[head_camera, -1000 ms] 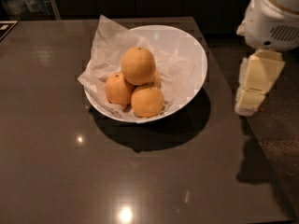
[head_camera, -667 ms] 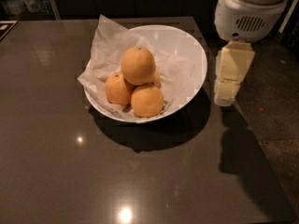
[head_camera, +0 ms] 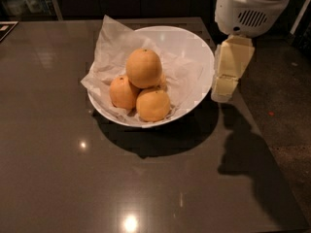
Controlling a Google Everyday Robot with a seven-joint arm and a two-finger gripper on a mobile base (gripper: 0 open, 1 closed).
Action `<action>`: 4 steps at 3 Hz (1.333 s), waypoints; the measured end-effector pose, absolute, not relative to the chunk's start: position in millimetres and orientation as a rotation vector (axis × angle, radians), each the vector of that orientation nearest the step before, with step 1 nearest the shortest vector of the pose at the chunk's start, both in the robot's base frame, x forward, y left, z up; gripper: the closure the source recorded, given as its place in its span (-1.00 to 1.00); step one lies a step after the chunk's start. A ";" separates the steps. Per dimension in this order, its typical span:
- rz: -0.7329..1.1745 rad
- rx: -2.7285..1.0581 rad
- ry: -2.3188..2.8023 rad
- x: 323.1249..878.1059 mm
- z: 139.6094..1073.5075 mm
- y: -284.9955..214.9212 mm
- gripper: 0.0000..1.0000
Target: Pick orange from white bowl
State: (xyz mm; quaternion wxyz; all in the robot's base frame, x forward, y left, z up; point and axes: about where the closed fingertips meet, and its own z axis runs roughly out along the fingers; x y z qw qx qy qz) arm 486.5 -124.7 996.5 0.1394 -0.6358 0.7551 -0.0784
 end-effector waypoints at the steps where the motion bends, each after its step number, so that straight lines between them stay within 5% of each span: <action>1: -0.101 -1.889 2.067 497.2 1003.8 -96.9 -1.00; 4: 0.152 -1.939 1.901 513.5 985.2 -59.3 -1.00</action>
Offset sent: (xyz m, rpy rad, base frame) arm 0.0034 0.0534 -0.0039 0.3222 0.1254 0.3620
